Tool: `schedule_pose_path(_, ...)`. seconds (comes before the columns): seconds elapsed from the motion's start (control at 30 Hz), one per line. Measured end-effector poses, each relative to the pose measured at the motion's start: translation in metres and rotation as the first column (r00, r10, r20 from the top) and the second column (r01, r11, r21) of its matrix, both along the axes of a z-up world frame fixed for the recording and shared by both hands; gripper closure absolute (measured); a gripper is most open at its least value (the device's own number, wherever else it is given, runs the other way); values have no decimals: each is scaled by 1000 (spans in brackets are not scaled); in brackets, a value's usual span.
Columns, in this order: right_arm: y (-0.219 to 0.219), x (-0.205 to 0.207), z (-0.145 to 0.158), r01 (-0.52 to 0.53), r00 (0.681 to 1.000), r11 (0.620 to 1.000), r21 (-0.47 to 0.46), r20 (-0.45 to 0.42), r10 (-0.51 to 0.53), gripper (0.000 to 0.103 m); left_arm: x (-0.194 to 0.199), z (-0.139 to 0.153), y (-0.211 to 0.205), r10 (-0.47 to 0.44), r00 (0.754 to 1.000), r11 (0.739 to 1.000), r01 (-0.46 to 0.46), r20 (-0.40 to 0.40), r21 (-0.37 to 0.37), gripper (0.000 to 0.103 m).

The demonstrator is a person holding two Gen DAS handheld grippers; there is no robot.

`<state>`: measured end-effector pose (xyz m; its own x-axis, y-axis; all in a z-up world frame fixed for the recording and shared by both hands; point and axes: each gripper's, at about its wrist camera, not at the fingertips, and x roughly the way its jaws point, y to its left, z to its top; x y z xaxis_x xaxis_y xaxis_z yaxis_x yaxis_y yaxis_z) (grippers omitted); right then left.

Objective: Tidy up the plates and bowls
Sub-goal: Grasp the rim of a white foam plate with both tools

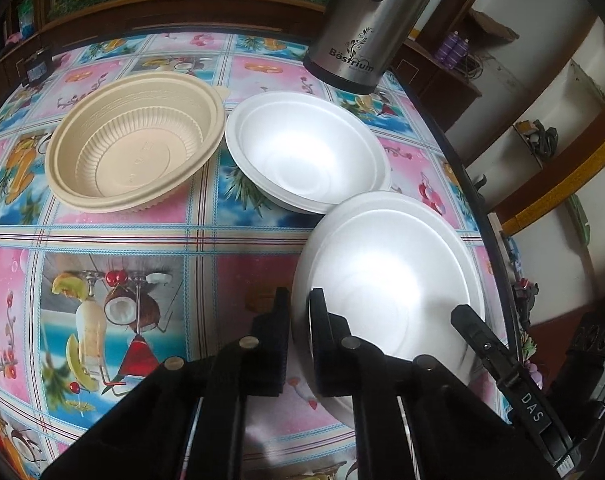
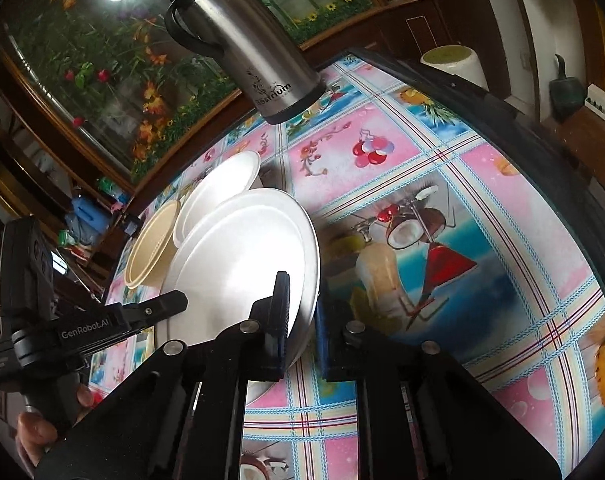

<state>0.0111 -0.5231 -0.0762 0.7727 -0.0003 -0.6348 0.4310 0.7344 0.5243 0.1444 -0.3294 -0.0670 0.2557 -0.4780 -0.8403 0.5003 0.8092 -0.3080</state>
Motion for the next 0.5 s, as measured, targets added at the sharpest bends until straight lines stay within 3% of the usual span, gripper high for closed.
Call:
schedule_pose_path(0.23, 1, -3, -2, 2, 1000, 1000, 30, 5, -2, 93, -4, 3, 4, 2, 1000, 1000, -2, 2, -1, 96)
schedule_pose_path(0.5, 30, -9, 4, -32, 999, 999, 38, 31, 31, 93, -17, 8, 42, 42, 999, 999, -42, 13, 15, 96)
